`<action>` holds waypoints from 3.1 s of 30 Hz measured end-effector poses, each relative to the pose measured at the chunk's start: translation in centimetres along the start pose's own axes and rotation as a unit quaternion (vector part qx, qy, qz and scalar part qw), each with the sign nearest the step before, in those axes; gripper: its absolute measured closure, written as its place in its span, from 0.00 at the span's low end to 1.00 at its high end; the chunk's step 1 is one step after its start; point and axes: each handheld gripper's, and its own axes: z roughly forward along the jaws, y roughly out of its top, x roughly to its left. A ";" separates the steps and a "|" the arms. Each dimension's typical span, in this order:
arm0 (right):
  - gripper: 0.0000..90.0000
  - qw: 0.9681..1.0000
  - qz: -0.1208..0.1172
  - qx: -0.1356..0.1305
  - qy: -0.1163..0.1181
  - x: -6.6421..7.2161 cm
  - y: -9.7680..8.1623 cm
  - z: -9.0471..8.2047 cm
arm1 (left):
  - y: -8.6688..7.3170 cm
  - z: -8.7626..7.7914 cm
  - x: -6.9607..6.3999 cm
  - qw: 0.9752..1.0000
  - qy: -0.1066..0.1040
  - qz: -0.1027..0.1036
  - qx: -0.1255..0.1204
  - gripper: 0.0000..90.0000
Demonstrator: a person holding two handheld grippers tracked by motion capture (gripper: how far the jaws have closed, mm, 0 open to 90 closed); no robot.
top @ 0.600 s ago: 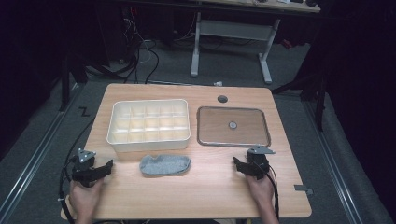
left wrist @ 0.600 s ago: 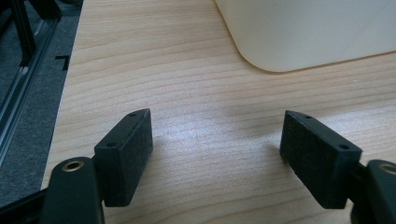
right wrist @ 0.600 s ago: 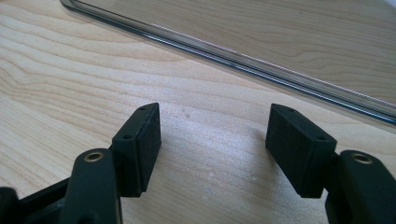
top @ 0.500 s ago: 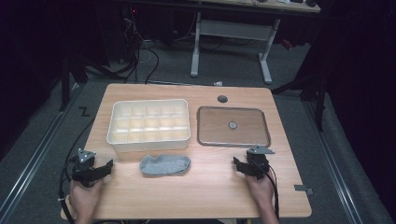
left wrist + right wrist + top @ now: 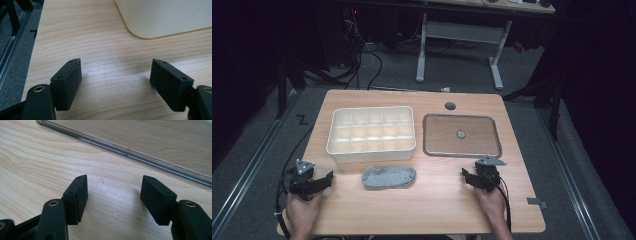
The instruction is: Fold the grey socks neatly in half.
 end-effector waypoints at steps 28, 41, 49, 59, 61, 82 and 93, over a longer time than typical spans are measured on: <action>0.67 1.000 0.001 -0.017 0.005 0.9 0.0 -1.4 | 0.3 -0.4 -0.5 0.999 -0.041 -0.027 -0.023 0.37; 0.74 0.997 -0.043 -0.015 0.064 5.2 1.1 -1.1 | 0.8 -1.9 -4.2 0.988 -0.149 -0.017 -0.026 0.42; 0.74 0.993 -0.060 -0.023 0.102 7.8 2.6 -0.4 | 1.6 -2.3 -6.6 0.984 -0.179 0.006 -0.012 0.48; 0.73 0.986 -0.100 -0.032 0.126 11.8 4.4 0.4 | 2.2 -1.2 -8.1 0.980 -0.199 0.009 -0.006 0.51; 0.73 0.985 -0.100 -0.032 0.140 12.6 4.8 0.8 | 2.3 -0.9 -8.3 0.980 -0.201 0.006 -0.005 0.52; 0.75 0.981 -0.111 -0.009 0.161 15.0 5.4 3.2 | 2.6 0.8 -10.1 0.978 -0.206 0.016 0.022 0.63; 0.76 0.982 -0.113 0.003 0.151 14.4 4.6 3.5 | 2.6 0.7 -10.9 0.979 -0.201 0.029 0.024 0.64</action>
